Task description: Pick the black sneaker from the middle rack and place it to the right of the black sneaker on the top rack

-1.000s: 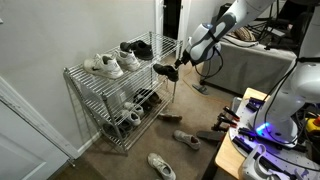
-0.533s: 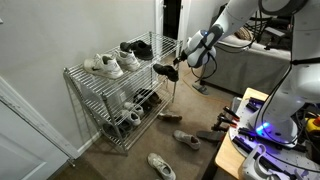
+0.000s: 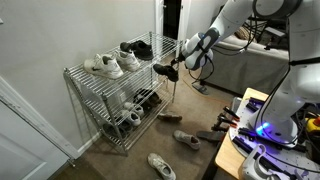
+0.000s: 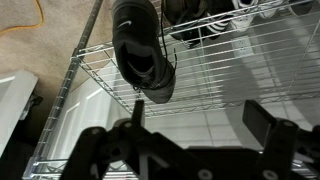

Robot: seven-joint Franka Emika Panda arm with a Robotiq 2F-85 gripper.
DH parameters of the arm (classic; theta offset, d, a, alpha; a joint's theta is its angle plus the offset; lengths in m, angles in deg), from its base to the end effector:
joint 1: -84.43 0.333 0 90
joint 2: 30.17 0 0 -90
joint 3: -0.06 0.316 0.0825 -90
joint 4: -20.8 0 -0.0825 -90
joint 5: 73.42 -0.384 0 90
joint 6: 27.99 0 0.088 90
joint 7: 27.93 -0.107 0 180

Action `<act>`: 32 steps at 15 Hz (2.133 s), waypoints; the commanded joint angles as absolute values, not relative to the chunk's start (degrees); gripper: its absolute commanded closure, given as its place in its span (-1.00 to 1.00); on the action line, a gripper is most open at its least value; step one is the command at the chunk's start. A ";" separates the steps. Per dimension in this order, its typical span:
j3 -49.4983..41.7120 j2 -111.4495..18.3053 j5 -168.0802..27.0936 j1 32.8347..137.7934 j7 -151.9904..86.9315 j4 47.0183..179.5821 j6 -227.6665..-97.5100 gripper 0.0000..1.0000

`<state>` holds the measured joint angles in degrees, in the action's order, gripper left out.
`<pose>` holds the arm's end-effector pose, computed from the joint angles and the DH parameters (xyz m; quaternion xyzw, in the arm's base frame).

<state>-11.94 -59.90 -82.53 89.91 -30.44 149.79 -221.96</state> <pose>0.5733 -0.0806 0.2095 0.9415 -0.1251 0.3090 0.0502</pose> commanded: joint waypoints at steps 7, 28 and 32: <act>-18.74 -67.35 -87.67 95.24 -32.20 146.59 -226.62 -1.00; -12.22 -92.81 -84.87 82.52 -31.70 115.91 -222.77 -1.00; -10.11 -94.71 -82.56 81.67 -31.14 113.16 -220.69 -1.00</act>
